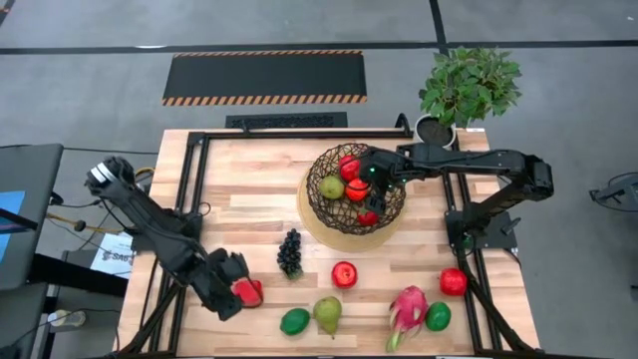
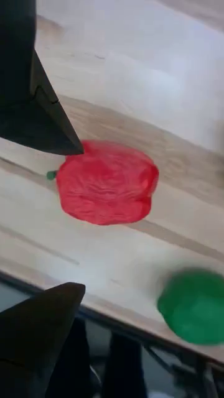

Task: Build produce basket
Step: Put the red bell pepper into the black basket

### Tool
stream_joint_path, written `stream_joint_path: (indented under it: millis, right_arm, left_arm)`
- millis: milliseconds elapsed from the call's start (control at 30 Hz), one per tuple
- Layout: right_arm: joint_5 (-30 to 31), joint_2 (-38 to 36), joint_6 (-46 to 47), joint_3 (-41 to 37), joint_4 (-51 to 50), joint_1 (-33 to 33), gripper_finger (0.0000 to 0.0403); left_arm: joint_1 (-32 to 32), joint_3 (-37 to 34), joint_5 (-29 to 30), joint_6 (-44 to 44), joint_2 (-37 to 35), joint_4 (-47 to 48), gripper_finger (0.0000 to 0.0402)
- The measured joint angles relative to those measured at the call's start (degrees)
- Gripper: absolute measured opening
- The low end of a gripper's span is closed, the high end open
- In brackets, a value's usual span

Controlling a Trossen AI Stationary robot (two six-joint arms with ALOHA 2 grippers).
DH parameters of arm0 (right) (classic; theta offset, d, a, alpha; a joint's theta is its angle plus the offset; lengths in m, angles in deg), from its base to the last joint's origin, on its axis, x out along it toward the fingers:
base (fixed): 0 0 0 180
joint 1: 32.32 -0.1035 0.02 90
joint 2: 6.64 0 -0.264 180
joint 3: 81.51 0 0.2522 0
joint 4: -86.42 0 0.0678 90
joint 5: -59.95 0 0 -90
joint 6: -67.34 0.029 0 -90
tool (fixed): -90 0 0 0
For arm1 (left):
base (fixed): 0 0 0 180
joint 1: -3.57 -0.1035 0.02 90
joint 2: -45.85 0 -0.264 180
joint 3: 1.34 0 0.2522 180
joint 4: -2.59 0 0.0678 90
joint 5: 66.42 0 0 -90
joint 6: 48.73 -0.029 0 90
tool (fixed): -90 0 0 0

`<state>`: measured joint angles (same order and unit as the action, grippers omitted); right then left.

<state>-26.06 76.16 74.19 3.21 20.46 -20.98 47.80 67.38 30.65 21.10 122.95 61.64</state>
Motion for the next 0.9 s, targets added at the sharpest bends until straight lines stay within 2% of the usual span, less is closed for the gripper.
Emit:
stream_joint_path:
  millis: [200, 400, 667, 900]
  right_arm:
    - [-0.1, 0.0, 0.0, 0.0, 0.0, 0.0, 0.0396]
    - [-1.3, 0.0, 0.0, 0.0, 0.0, 0.0, 0.0394]
    - [-1.6, 0.0, -0.7, 0.0, 0.0, 0.0, 0.0393]
    - [-1.6, 0.0, -0.9, 0.0, 0.2, 0.0, 0.0389]
  left_arm:
    - [0.1, 0.0, -0.1, -1.9, 6.8, -0.1, 0.0342]
    - [-0.5, 0.0, 2.8, -4.0, 11.1, 0.2, 0.0349]
    - [-0.6, 0.0, -1.9, -10.7, 16.8, -5.5, 0.0350]
    - [-1.0, 0.0, -1.9, -8.0, 17.7, -5.8, 0.0313]
